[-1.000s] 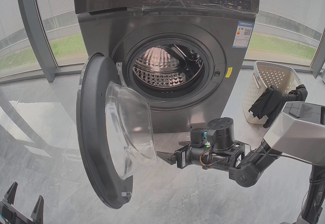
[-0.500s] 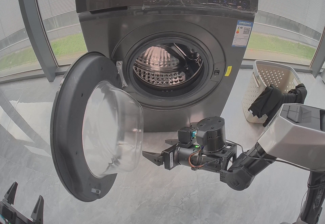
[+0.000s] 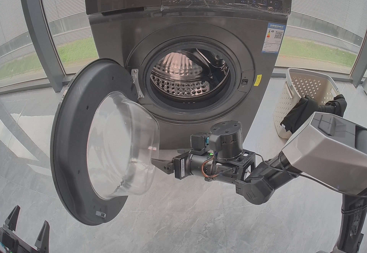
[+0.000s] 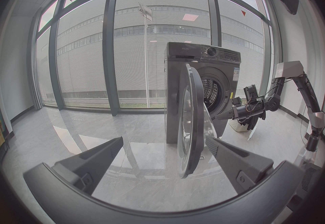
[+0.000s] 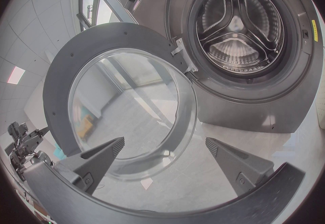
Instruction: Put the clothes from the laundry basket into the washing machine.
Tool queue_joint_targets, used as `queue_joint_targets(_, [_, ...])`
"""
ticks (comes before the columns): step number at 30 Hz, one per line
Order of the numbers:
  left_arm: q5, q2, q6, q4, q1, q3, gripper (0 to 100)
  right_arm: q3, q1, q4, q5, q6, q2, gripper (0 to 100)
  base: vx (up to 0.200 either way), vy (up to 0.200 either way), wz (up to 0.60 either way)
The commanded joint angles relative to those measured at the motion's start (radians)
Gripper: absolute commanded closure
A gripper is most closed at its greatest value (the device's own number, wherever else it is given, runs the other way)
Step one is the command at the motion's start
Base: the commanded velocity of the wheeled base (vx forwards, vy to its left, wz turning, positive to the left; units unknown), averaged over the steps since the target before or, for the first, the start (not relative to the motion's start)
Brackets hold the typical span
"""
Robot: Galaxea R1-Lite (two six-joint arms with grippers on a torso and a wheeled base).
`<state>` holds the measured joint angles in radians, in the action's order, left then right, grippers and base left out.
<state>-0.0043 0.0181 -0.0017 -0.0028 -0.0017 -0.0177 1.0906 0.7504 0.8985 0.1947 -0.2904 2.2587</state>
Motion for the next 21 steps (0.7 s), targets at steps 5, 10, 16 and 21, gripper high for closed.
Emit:
queue_joint_targets(5, [0.000,-0.018,0.002,0.000,0.000,0.016,0,0.164,0.012,-0.064,-0.057,-0.001,0.104,0,0.000,0.000,0.00])
queue_joint_targets(10, [0.000,-0.018,0.002,0.000,0.000,0.016,0,0.249,0.038,-0.081,-0.095,-0.001,0.150,0,0.000,0.000,0.00])
queue_joint_targets(16, [0.000,-0.018,0.000,0.000,0.000,0.016,0,0.341,0.050,-0.081,-0.147,-0.010,0.205,0,0.000,0.000,0.00])
queue_joint_targets(21, [0.000,-0.018,-0.001,0.000,0.000,0.016,0,0.321,0.033,-0.079,-0.172,-0.015,0.191,0,0.000,0.000,0.00])
